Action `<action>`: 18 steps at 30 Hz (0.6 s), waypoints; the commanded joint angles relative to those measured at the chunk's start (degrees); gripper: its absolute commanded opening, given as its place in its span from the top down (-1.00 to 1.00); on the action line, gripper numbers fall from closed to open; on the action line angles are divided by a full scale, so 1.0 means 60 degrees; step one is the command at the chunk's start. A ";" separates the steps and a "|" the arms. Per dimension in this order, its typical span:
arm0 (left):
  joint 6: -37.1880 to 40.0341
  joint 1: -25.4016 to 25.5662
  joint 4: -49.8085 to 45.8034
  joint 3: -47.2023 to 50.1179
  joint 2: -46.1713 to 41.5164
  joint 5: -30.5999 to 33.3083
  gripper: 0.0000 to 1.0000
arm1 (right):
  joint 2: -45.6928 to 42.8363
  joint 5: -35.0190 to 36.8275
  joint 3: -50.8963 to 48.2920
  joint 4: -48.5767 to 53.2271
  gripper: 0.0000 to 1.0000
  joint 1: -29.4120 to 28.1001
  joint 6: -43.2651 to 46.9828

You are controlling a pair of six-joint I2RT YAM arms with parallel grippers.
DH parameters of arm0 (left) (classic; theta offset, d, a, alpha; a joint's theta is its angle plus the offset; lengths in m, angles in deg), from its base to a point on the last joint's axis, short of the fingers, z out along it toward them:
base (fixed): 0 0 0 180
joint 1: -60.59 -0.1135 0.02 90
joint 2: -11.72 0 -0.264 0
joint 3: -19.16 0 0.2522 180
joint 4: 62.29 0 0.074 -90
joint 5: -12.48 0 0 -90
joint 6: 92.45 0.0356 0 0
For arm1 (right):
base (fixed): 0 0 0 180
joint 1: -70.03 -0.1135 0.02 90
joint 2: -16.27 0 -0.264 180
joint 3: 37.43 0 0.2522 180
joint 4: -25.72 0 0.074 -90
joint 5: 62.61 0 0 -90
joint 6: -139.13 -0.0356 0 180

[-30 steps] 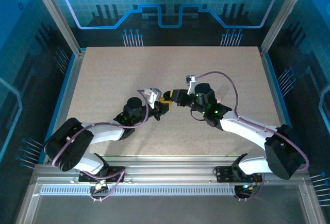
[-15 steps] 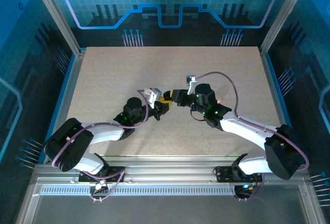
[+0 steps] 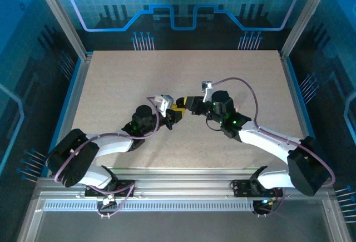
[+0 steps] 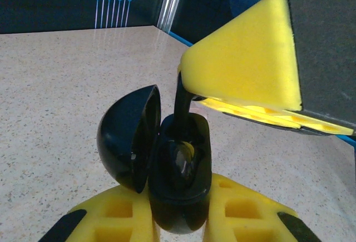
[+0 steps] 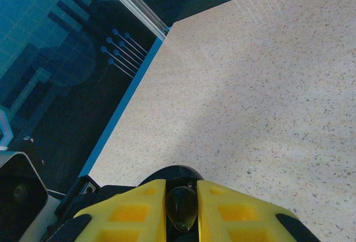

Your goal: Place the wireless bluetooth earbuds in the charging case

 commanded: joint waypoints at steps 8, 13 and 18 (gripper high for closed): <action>0.0251 0.0034 0.1060 0.0090 -0.0398 -0.0370 0.72 | -0.0068 -0.0338 -0.0114 0.0599 0.59 -0.0098 0.0674; 0.0294 0.0037 0.1050 0.0060 -0.0384 -0.0637 0.71 | -0.0255 -0.0651 -0.0107 0.0698 0.60 0.0021 0.1086; 0.0335 0.0038 0.1099 0.0084 -0.0391 -0.0666 0.71 | -0.0567 -0.0919 -0.0253 0.0663 0.59 0.0219 0.1250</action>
